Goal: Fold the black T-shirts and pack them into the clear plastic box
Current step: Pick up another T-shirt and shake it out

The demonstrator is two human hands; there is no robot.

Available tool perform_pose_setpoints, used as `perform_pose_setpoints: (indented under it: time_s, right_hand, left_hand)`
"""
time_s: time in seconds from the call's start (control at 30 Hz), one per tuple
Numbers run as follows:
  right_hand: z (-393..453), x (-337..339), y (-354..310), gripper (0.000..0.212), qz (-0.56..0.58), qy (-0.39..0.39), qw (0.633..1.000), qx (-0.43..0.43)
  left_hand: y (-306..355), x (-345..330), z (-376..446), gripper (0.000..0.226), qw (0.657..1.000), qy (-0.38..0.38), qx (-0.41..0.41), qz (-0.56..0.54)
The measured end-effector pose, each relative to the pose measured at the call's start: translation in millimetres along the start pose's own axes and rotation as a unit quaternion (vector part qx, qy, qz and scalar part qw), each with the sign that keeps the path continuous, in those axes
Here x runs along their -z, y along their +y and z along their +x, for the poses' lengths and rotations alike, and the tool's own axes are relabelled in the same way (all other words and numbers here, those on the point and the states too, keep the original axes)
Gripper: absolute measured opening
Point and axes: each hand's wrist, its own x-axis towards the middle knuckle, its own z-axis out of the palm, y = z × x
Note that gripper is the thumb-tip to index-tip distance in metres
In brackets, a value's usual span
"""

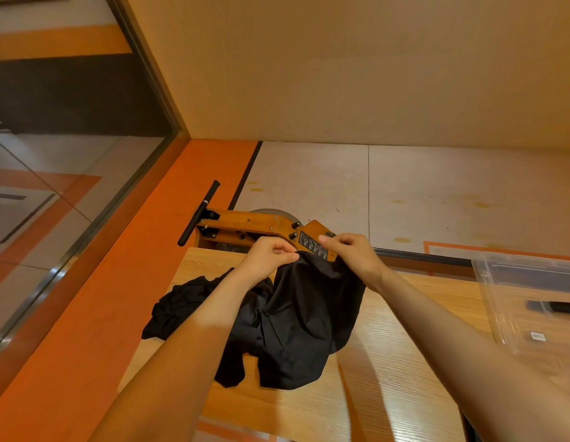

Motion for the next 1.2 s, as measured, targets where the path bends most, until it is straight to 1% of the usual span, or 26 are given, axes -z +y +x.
perform_pose_setpoints:
  time_s: [0.07,0.13,0.2,0.27,0.33,0.47,0.6,0.67,0.87,1.03,1.2]
  right_hand:
    - [-0.1,-9.5,-1.5,0.032,-0.030,-0.025,0.999,0.019]
    - [0.4,-16.1,-3.1,0.034,-0.053,-0.052,0.997,0.036]
    - [1.7,-21.0,-3.2,0.034,-0.061,-0.073,0.995,0.040]
    - [1.9,-25.2,-2.6,0.029,-0.070,-0.089,0.993,0.043]
    - [2.2,-29.0,-1.8,0.020,-0.075,-0.090,0.992,0.046]
    - [1.3,-31.4,-2.7,0.007,-0.064,-0.089,0.993,0.047]
    - [1.1,-27.2,-7.8,0.011,-0.049,-0.099,0.994,0.027]
    - [2.3,-23.0,-10.7,0.013,-0.039,-0.079,0.996,0.021]
    - [10.3,5.3,-20.7,0.011,0.019,0.033,0.999,0.031]
    - [11.4,21.6,-22.3,0.009,0.025,0.130,0.990,0.050]
    - [10.6,35.6,-7.5,0.013,0.027,0.183,0.982,0.030]
  left_hand:
    - [-3.2,0.4,0.1,0.010,1.000,-0.006,-0.011,0.014]
    - [-4.5,1.0,-1.9,0.011,0.999,-0.015,-0.018,0.024]
    - [-5.9,2.1,-4.0,0.011,0.999,-0.015,-0.019,0.028]
    - [-7.2,3.4,-6.0,0.007,0.999,-0.016,-0.019,0.028]
    - [-7.9,5.3,-8.4,0.002,0.999,-0.015,-0.019,0.028]
    - [-9.9,6.9,-11.9,0.004,0.999,-0.012,-0.018,0.032]
    - [-10.2,7.8,-12.8,0.009,0.999,-0.027,-0.009,0.032]
    - [-9.8,8.1,-13.3,0.005,0.999,-0.038,-0.005,0.036]
    - [-8.5,11.2,-14.4,0.006,0.999,-0.051,0.002,0.002]
    - [-1.5,17.7,-12.8,0.011,0.999,-0.023,-0.002,0.022]
    - [-11.0,29.1,-17.0,0.011,1.000,-0.002,0.009,0.028]
